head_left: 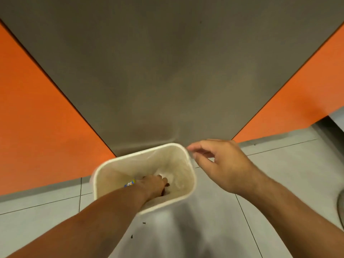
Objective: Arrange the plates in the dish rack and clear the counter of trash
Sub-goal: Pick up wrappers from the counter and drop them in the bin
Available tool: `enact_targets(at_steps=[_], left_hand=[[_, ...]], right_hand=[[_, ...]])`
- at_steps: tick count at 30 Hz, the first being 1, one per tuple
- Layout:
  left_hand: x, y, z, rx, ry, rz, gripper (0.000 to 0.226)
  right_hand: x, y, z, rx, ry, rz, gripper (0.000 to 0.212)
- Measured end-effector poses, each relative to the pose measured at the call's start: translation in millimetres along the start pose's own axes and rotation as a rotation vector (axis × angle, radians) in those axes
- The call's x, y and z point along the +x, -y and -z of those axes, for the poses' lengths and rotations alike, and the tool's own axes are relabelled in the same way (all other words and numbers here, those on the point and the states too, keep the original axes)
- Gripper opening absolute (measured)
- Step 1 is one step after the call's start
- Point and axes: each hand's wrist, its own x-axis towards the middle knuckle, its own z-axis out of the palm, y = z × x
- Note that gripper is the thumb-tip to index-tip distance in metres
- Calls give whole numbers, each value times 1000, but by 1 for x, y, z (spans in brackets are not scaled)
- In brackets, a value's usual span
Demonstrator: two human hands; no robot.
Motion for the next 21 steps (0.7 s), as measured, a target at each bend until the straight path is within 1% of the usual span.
enact_targets(at_steps=[3, 7, 9, 12, 13, 14, 16, 19, 21], left_hand=[[17, 7, -10, -22, 55, 42, 42], [4, 11, 7, -193, 63, 44, 51], [-19, 13, 21, -328, -32, 9, 52], [-74, 6, 49, -592, -251, -22, 50], [-100, 1, 60, -631, -311, -22, 50], [-129, -6, 73, -627, -384, -32, 47], [-189, -21, 103, -543, -540, -77, 44], [-284, -51, 166, -428, -676, -158, 50], [-343, -75, 214, -372, -760, -219, 45]], right_hand=[[-9, -8, 7, 0, -51, -31, 17], [-12, -12, 19, -58, -52, -48, 20], [-12, -5, 27, -85, -30, -32, 24], [-16, 15, 47, -80, -24, -11, 25], [-19, 25, 56, -83, -20, -16, 25], [-23, 35, 68, -88, -16, -15, 25], [-34, 61, 97, -101, -10, -3, 26], [-55, 115, 156, -112, -21, -2, 26], [-70, 155, 203, -125, -44, 3, 29]])
